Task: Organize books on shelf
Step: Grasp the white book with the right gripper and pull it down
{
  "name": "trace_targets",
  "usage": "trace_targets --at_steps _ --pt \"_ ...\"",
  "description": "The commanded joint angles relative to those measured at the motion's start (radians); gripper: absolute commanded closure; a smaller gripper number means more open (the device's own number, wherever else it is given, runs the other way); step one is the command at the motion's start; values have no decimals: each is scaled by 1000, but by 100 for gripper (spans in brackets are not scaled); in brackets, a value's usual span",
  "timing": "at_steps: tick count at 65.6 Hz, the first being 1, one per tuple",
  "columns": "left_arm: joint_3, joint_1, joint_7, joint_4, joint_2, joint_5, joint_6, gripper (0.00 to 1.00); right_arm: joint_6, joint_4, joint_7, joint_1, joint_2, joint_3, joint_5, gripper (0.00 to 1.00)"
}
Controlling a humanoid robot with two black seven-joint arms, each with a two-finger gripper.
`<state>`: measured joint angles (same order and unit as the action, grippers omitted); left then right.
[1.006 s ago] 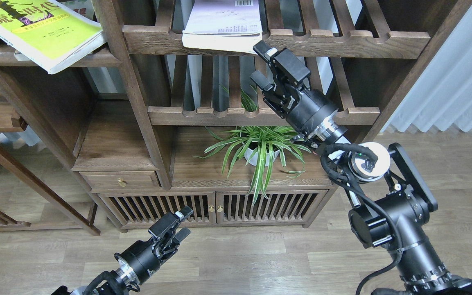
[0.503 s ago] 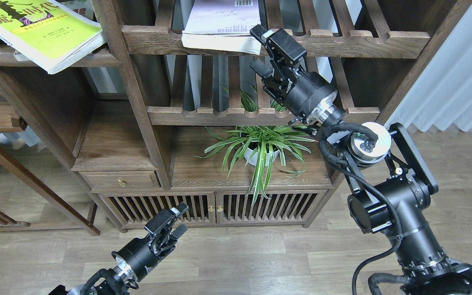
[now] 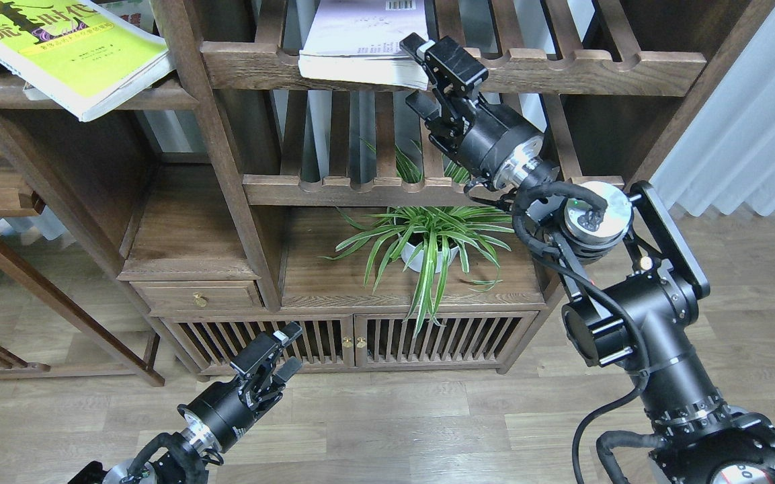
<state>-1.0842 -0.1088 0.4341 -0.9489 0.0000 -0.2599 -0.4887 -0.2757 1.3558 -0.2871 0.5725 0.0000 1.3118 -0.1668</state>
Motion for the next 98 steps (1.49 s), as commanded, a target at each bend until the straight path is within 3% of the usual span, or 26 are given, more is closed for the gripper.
trace_targets --at_steps 1,19,28,37,50,64,98 --pt "-2 -12 -1 15 0 1 0 1 0 -37 0 36 0 0 3 9" --pt "-3 -35 -1 36 0 1 0 1 0 -109 0 110 0 0 4 11" --pt "-3 -57 -20 42 0 1 0 1 7 -141 0 133 0 0 3 19" --pt "-2 -71 -21 67 0 1 0 1 27 -146 -3 136 0 0 -3 35" --pt "-3 -71 -21 79 0 1 0 1 141 -147 -15 135 0 9 -10 71" --pt "-3 -71 -23 79 0 -1 0 1 216 -147 -64 127 0 12 -13 95" --pt "-26 -98 -23 108 0 -1 0 1 231 -54 -115 64 -41 66 -82 96"
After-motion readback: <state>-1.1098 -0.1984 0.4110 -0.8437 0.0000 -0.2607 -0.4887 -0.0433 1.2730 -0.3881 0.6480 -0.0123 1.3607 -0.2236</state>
